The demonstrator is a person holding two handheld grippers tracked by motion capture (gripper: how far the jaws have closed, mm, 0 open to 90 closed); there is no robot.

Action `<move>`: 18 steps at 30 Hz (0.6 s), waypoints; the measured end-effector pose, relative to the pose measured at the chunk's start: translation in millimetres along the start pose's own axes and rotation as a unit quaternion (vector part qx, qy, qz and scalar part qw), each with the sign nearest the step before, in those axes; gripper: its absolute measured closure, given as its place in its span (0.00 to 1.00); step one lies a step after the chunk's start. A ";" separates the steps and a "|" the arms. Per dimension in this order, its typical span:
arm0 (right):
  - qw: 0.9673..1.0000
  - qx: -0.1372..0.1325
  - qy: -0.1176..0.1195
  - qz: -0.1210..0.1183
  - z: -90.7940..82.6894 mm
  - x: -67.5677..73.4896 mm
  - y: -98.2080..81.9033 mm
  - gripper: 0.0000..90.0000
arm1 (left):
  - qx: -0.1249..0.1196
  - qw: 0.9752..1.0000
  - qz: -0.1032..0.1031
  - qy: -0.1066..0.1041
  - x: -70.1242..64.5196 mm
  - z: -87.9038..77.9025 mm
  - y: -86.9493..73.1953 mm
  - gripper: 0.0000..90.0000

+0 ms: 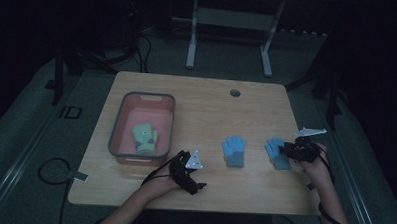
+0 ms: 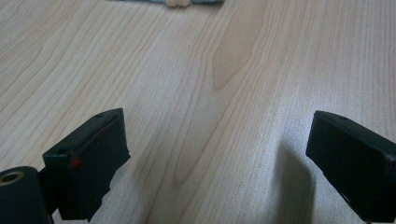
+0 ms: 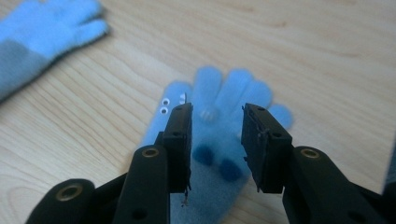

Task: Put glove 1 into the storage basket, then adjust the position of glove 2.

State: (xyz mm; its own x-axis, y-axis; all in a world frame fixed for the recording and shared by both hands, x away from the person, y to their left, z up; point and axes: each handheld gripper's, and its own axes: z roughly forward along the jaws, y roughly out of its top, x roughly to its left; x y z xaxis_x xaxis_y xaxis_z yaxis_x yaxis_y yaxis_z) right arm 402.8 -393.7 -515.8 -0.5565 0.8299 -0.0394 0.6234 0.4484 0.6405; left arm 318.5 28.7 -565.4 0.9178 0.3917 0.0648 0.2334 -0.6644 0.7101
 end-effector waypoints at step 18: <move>0.999 0.034 0.005 -0.012 16.1 10.2 -11.3 0.73 | -0.001 1.000 0.001 0.001 -0.1 0.0 -0.5 0.06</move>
State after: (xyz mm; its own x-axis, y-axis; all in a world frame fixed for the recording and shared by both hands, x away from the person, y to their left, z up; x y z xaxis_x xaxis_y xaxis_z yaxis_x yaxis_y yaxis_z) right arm 398.9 -384.9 -535.8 -0.5767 0.8157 -0.0460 0.6456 0.4895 0.5862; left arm 318.3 29.1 -565.8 0.9180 0.3908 0.0678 0.2302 -0.6641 0.7113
